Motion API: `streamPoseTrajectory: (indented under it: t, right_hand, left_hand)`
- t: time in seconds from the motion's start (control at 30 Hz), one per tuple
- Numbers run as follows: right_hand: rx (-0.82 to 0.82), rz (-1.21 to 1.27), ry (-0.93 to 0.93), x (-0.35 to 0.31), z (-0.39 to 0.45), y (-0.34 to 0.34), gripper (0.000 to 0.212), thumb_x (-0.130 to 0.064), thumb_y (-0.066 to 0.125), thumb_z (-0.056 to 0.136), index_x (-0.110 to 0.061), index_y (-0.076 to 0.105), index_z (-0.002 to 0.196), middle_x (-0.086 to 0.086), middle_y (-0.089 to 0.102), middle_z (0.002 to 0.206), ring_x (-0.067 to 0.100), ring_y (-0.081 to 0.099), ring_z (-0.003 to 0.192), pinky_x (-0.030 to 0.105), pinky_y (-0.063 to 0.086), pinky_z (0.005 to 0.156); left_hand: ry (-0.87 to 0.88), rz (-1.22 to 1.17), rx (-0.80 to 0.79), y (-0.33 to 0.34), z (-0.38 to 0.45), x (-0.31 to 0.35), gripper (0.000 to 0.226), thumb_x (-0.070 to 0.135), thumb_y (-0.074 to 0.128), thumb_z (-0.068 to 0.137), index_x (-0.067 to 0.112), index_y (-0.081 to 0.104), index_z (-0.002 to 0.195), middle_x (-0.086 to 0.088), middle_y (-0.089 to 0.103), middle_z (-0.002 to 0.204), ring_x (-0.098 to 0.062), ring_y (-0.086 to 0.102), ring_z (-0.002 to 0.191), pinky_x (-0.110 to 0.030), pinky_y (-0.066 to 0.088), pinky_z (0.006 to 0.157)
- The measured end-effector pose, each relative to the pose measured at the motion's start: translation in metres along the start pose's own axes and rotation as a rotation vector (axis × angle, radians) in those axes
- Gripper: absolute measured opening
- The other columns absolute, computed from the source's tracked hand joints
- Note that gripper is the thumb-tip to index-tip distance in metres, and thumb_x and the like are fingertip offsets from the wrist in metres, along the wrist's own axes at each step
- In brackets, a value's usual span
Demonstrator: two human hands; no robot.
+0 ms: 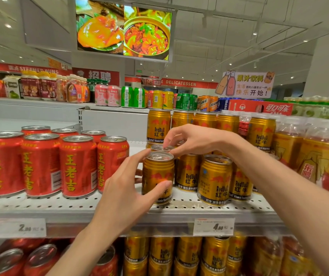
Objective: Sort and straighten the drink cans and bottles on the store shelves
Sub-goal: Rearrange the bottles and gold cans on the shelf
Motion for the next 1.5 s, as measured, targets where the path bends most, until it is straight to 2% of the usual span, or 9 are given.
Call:
streamPoseTrajectory:
  t: [0.17,0.4,0.6,0.73,0.83,0.97,1.1,1.27,1.5]
  right_hand:
    - [0.055,0.016,-0.017,0.0,-0.004,0.002,0.014,-0.031,0.072,0.092,-0.018,0.066,0.095,-0.001,0.07,0.114,0.01,0.064,0.107,0.021,0.048,0.086]
    - [0.091,0.0,-0.013,-0.001,-0.007,0.001,0.017,-0.034,0.071,0.092,-0.019,0.066,0.092,-0.006,0.068,0.113,0.005,0.06,0.11,0.03,0.044,0.095]
    - [0.198,0.08,-0.021,-0.006,-0.017,-0.015,0.024,-0.044,0.074,0.087,-0.023,0.066,0.093,-0.004,0.069,0.111,-0.009,0.061,0.092,0.017,0.042,0.074]
    - [0.28,0.223,-0.044,0.0,-0.023,-0.032,0.024,-0.04,0.075,0.088,-0.019,0.065,0.096,-0.002,0.072,0.111,0.012,0.068,0.109,0.028,0.053,0.092]
    - [0.311,0.35,-0.053,0.002,-0.025,-0.047,0.027,-0.029,0.075,0.089,-0.009,0.064,0.103,0.004,0.071,0.114,0.018,0.073,0.104,0.038,0.06,0.093]
    - [0.372,0.382,-0.084,-0.004,-0.033,-0.068,0.033,-0.026,0.074,0.09,-0.001,0.062,0.108,0.008,0.071,0.116,0.017,0.074,0.103,0.034,0.061,0.091]
    - [0.385,0.385,-0.13,-0.014,-0.044,-0.076,0.033,-0.026,0.072,0.091,-0.001,0.062,0.111,0.008,0.07,0.116,0.016,0.073,0.105,0.03,0.061,0.088]
    - [0.306,0.414,-0.148,-0.019,-0.037,-0.059,0.025,-0.022,0.073,0.091,-0.005,0.063,0.106,0.013,0.071,0.118,0.021,0.073,0.106,0.036,0.06,0.091]
    - [0.23,0.41,-0.144,-0.026,-0.035,-0.05,0.024,-0.023,0.07,0.094,-0.009,0.059,0.11,0.008,0.073,0.116,0.021,0.072,0.109,0.037,0.059,0.093]
  left_hand:
    - [0.005,-0.009,0.0,-0.001,0.0,-0.001,0.079,0.075,0.066,0.073,0.043,0.043,0.142,0.043,0.044,0.122,0.013,0.057,0.108,-0.005,0.052,0.079]
    - [-0.012,-0.004,-0.013,0.0,0.0,0.0,0.079,0.075,0.065,0.073,0.043,0.043,0.142,0.044,0.042,0.12,0.015,0.056,0.108,-0.002,0.05,0.078]
    - [-0.038,0.028,-0.016,-0.001,-0.002,-0.001,0.085,0.08,0.06,0.072,0.041,0.04,0.144,0.046,0.04,0.117,0.022,0.056,0.098,-0.01,0.052,0.08]
    - [-0.078,0.038,-0.038,0.001,-0.003,-0.003,0.079,0.083,0.058,0.071,0.046,0.042,0.14,0.045,0.048,0.109,0.017,0.058,0.098,-0.023,0.058,0.083]
    - [-0.113,0.028,-0.067,0.001,-0.002,0.0,0.067,0.08,0.058,0.071,0.054,0.04,0.13,0.044,0.051,0.104,0.019,0.057,0.096,-0.007,0.051,0.076]
    - [-0.157,0.019,-0.096,0.005,0.001,0.0,0.05,0.07,0.063,0.075,0.062,0.035,0.116,0.044,0.05,0.102,0.029,0.049,0.099,0.005,0.041,0.071]
    - [-0.177,0.033,-0.146,0.013,0.008,-0.003,0.053,0.061,0.067,0.082,0.054,0.041,0.128,0.045,0.048,0.104,0.025,0.05,0.097,0.004,0.04,0.075]
    - [-0.239,-0.029,-0.188,0.02,0.014,-0.009,0.064,0.059,0.069,0.083,0.048,0.044,0.141,0.039,0.055,0.105,0.001,0.063,0.109,-0.027,0.052,0.098]
    - [-0.272,-0.082,-0.181,0.021,0.011,-0.012,0.084,0.055,0.07,0.084,0.046,0.024,0.154,0.032,0.049,0.119,0.001,0.061,0.11,-0.024,0.051,0.097]
Point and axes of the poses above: each hand's wrist, its own z-axis towards the middle knuckle, its own y-axis out of the palm, x = y × z, the point moved 7 cm from there along z, towards the middle knuckle
